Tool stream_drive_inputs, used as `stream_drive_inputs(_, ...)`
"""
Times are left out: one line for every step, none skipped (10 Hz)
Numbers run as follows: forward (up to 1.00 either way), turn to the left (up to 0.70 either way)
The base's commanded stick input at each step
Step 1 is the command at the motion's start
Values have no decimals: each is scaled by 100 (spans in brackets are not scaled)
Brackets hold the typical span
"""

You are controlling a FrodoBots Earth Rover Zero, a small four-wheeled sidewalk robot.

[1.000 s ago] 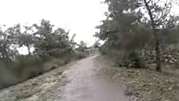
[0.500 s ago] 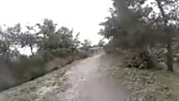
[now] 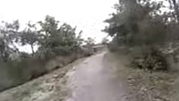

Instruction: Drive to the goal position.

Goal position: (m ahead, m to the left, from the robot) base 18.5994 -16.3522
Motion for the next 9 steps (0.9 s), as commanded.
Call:
stream_drive_inputs(70, 0)
stream_drive_inputs(70, 0)
stream_drive_inputs(70, 0)
stream_drive_inputs(70, 0)
stream_drive_inputs(70, 0)
stream_drive_inputs(70, 0)
stream_drive_inputs(70, 0)
stream_drive_inputs(70, 0)
stream_drive_inputs(70, 0)
